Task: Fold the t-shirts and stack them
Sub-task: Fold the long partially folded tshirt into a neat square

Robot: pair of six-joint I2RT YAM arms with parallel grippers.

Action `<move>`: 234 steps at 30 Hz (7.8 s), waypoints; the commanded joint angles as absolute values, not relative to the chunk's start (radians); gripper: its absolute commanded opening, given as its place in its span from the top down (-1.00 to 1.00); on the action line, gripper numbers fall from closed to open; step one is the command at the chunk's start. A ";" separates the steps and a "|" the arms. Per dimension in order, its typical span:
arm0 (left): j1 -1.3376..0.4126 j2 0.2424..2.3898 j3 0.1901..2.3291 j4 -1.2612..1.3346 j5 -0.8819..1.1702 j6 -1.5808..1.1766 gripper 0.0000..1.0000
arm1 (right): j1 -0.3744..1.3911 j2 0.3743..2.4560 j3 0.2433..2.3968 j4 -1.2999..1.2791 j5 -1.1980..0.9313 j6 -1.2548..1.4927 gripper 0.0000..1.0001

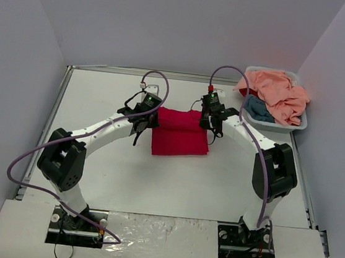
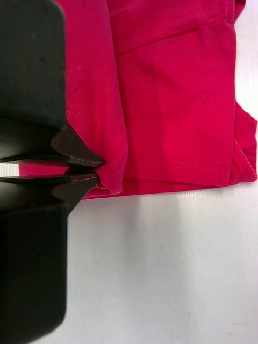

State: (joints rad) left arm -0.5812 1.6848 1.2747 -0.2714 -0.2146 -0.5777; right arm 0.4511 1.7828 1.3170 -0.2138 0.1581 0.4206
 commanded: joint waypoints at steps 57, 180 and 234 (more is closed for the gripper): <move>-0.548 1.810 1.482 -0.241 -0.360 -0.497 0.95 | 0.403 1.953 1.577 -0.221 0.206 0.367 1.00; -0.492 2.137 1.588 -0.090 -0.221 -0.594 0.95 | 0.347 2.350 1.910 -0.296 -0.003 0.282 1.00; -0.456 1.283 0.964 -0.319 -0.319 -0.764 0.27 | 0.830 1.928 1.491 -0.270 0.153 0.239 0.38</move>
State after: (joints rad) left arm -0.4744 1.3705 0.9859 -0.2981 -0.2897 -0.7124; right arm 0.7933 1.9984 1.4990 -0.2749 0.0753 0.2558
